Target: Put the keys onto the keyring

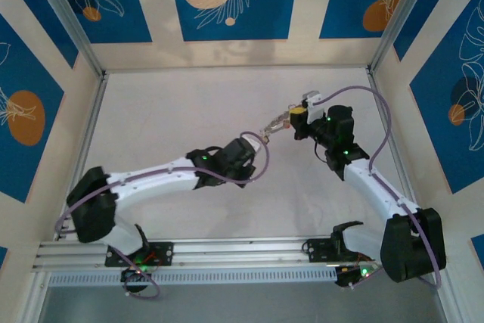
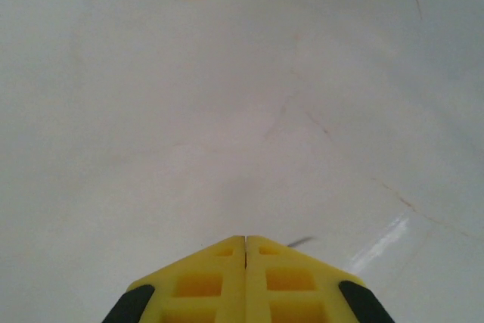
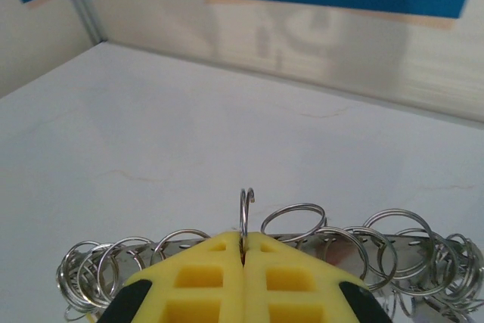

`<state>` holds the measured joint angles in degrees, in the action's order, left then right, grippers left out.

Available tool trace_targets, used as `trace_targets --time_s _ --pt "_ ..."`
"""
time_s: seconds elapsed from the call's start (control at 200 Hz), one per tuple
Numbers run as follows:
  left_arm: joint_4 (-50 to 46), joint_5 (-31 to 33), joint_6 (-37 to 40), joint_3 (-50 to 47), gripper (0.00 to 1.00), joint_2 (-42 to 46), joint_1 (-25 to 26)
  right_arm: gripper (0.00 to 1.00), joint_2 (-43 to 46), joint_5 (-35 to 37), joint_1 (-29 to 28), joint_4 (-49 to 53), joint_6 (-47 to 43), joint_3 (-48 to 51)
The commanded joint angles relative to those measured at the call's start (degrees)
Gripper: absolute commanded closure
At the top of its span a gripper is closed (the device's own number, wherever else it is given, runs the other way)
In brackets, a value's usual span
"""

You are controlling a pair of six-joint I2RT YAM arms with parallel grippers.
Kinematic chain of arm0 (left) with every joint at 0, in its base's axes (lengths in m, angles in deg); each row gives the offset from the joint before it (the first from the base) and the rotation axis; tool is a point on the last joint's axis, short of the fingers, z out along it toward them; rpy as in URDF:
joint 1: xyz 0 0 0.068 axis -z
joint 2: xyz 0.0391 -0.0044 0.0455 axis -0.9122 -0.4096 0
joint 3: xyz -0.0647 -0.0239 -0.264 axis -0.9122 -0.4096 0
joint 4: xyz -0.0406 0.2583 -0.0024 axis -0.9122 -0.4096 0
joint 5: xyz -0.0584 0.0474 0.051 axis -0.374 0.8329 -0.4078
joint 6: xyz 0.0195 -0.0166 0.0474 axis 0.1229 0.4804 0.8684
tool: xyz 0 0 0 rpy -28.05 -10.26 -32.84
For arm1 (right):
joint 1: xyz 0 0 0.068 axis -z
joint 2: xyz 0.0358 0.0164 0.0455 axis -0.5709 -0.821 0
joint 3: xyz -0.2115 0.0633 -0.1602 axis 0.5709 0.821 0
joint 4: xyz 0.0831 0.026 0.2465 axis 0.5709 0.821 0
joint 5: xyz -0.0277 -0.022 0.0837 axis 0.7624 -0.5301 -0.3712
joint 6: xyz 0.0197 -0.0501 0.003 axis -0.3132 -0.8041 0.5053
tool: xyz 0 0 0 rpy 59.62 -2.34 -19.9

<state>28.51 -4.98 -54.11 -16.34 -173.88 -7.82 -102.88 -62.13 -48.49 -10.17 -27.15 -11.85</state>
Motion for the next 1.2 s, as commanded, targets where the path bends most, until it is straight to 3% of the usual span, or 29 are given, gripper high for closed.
trace_targets --time_s 0.0,0.135,0.325,0.79,1.195 --pt "-2.83 1.93 1.73 -3.55 1.0 6.76 -3.74 1.0 1.34 -1.6 -2.5 -3.64 -3.58 2.57" --pt "-6.29 -1.62 2.79 -7.44 1.0 13.14 -9.14 1.0 1.77 -2.12 -4.9 -3.34 -5.24 4.01" --pt "-10.79 -1.15 2.85 -9.89 1.0 15.45 -12.88 1.0 3.31 -1.65 -5.75 -3.23 -6.72 4.26" --pt "-10.71 -8.72 4.59 -6.23 1.0 0.98 -20.26 1.0 3.84 -1.45 -5.93 -2.44 -8.54 4.38" --pt "-7.13 -9.73 5.91 -1.58 1.0 -10.07 -23.93 1.0 3.21 -1.76 -5.88 -2.63 -9.22 4.33"
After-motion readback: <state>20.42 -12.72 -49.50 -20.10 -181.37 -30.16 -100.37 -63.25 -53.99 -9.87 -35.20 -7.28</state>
